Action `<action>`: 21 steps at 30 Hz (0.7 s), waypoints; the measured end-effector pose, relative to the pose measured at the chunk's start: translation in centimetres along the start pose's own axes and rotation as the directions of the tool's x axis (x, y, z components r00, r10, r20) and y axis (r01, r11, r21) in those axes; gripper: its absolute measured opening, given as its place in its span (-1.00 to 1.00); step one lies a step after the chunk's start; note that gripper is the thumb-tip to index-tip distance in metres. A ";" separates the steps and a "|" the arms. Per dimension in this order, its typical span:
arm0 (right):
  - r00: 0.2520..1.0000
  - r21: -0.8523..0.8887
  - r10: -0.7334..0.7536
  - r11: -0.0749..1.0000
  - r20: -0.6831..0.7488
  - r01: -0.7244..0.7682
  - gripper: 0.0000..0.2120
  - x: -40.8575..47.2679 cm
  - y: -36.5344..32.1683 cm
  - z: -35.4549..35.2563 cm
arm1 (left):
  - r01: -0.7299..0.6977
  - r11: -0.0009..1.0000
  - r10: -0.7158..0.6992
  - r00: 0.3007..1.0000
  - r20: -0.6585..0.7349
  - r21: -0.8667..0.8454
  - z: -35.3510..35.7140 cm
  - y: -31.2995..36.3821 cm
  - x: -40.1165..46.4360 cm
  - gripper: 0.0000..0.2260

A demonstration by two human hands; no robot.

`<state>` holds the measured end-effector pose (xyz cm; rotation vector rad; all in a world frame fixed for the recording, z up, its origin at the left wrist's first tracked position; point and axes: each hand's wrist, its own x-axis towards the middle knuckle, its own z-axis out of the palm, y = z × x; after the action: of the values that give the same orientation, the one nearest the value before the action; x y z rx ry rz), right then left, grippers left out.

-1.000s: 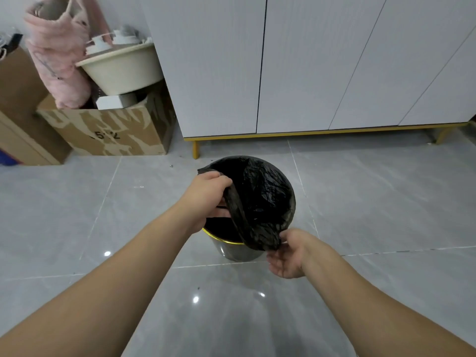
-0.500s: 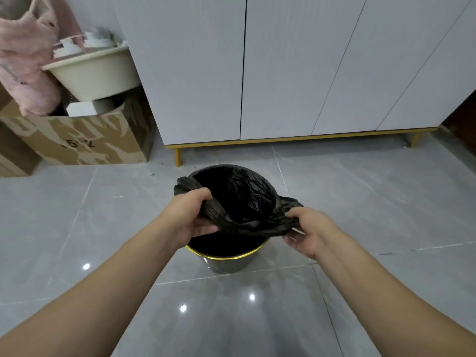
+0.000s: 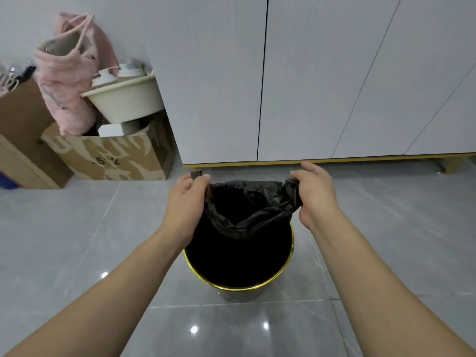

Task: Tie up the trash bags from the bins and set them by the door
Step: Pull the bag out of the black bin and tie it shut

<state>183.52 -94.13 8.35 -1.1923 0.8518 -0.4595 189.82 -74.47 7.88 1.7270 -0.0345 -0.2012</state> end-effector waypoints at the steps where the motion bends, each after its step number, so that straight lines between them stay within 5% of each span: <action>1: 0.997 -0.027 -0.080 0.996 -0.010 0.080 -0.55 -0.1 -0.2 0.0 | 0.050 0.983 -0.043 0.998 0.040 -0.179 0.1 0.9 -0.2 -0.77; 3: 0.983 -0.060 -0.184 0.981 -0.011 0.183 -0.56 -0.2 -0.8 -0.1 | 0.165 0.866 -0.093 0.981 0.172 -0.472 0.3 2.5 -0.9 -0.77; 5: 0.973 -0.086 -0.231 0.970 -0.017 0.229 -0.59 -0.1 -1.3 -0.5 | 0.202 0.823 -0.084 0.968 0.237 -0.532 0.2 3.1 -1.4 -0.76; 7: 0.966 -0.162 -0.254 0.956 -0.041 0.244 -0.59 0.1 -1.6 -1.1 | 0.169 0.915 -0.099 0.974 0.203 -0.367 0.1 2.7 -1.2 -0.81; 9: 0.960 -0.412 -0.279 0.879 -0.037 0.240 -0.53 0.3 -1.6 -2.0 | 0.099 0.990 -0.115 0.978 0.177 0.099 -0.5 1.8 -0.6 -0.77; 12: 0.974 -0.891 -0.209 0.420 0.087 0.170 -0.71 0.5 -0.8 -3.5 | -0.025 0.731 -0.215 0.940 0.265 0.682 -1.3 0.5 0.0 -0.64; 14: 0.993 -0.983 -0.083 0.155 0.082 0.094 -0.93 0.7 -0.1 -4.2 | -0.115 0.462 -0.299 0.913 0.276 0.879 -1.7 0.0 0.0 -0.67; 16: 0.999 -0.998 -0.020 0.054 0.035 0.036 -0.88 1.1 0.3 -4.7 | -0.204 0.220 -0.340 0.901 0.271 0.954 -2.1 -0.3 -0.1 -0.78; 19: 0.991 -0.977 -0.116 0.195 0.067 0.089 -0.87 2.1 0.8 -5.2 | -0.248 0.032 -0.354 0.903 0.243 0.968 -2.7 -0.7 0.1 -0.85; 21: 0.981 -0.855 -0.180 0.493 0.078 0.159 -0.80 2.2 0.8 -4.6 | -0.250 0.019 -0.366 0.899 0.239 0.968 -2.9 -0.5 0.1 -0.83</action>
<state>181.19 -98.30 6.28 -2.2395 1.0203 -0.1713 190.33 -71.58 7.87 3.1807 -0.6105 -0.8190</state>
